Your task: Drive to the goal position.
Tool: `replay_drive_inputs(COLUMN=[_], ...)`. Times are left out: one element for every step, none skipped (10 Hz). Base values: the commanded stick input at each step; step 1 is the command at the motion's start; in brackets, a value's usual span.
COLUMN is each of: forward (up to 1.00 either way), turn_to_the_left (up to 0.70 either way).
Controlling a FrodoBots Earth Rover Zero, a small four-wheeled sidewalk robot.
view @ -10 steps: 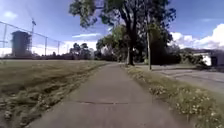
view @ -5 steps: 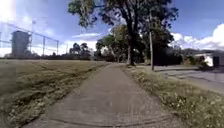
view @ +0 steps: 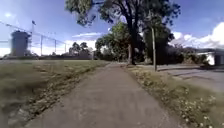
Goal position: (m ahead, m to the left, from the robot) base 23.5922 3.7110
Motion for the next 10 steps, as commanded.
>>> replay_drive_inputs(forward=[1.0, 1.0, 1.0, 1.0, 1.0, 1.0, 1.0, 1.0, 1.0, 1.0], turn_to_the_left=[0.0, 0.0, 0.0, 0.0, 0.0, 0.0, 0.0, 0.0, 0.0, 0.0])
